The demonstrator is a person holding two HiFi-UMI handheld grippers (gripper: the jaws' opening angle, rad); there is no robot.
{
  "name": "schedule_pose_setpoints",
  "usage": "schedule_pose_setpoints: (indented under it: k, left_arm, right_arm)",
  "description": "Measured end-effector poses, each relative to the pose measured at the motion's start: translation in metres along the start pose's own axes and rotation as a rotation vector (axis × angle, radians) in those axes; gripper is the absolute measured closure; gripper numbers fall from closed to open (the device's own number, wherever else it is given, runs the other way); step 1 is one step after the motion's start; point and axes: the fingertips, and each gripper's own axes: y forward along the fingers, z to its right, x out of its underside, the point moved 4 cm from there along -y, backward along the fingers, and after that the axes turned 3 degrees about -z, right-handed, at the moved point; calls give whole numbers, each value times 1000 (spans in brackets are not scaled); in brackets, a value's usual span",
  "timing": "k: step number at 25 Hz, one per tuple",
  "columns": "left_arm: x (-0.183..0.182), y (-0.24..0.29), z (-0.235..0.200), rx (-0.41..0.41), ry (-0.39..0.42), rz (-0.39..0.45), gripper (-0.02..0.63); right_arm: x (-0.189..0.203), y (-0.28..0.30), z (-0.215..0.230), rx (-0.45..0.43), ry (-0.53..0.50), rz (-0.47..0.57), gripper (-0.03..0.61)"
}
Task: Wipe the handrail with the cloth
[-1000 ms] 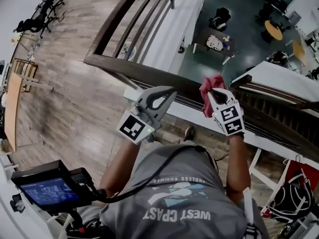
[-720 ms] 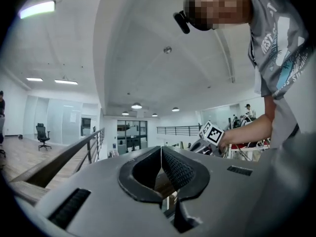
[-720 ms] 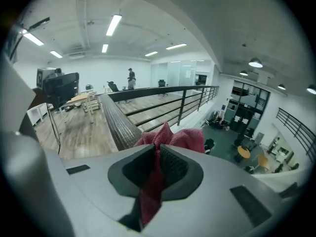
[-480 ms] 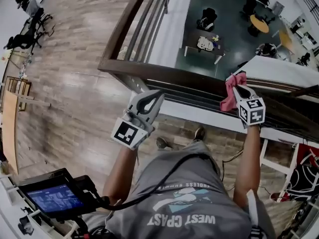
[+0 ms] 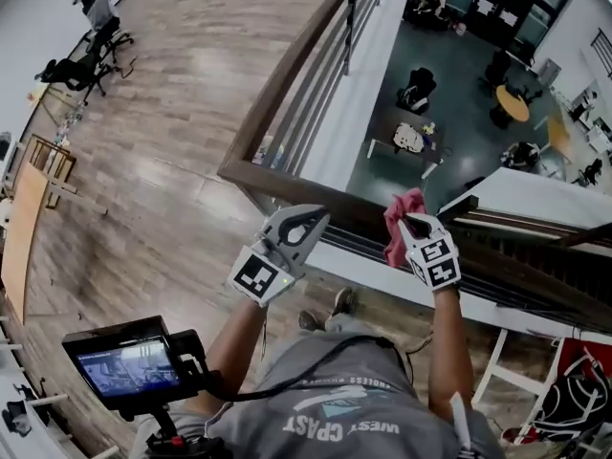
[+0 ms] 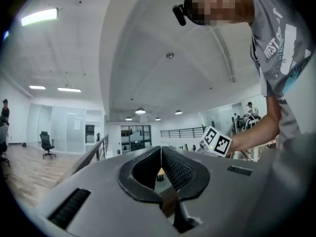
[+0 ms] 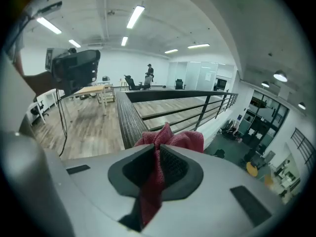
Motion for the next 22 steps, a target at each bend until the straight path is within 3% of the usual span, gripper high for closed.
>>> schedule_pose_setpoints:
  k: [4,7,10,16,19,22]
  left_arm:
    - [-23,14,-30,-34,50,-10,606]
    - [-20,11,-47,-63,49,-5,607]
    - [-6,6,-47,-77,25,-23,607]
    - [13,-7,-56,-40,-38,-38,606]
    - [24,-28,-74,-8,-69,-41,607]
    - [33,-63,-102,29,-61,-46,606]
  right_arm:
    - [34,-28,25,-7,62,-32,548]
    - [31,-29,23,-17,44,-39,548]
    - [9,-7,3,-59,-23,-20,548]
    - [-75,58,-56,-104,-147,14,548]
    - [-89,73,-65,-80,-108,19,548]
    - [-82,71,-58,10,3,19,548]
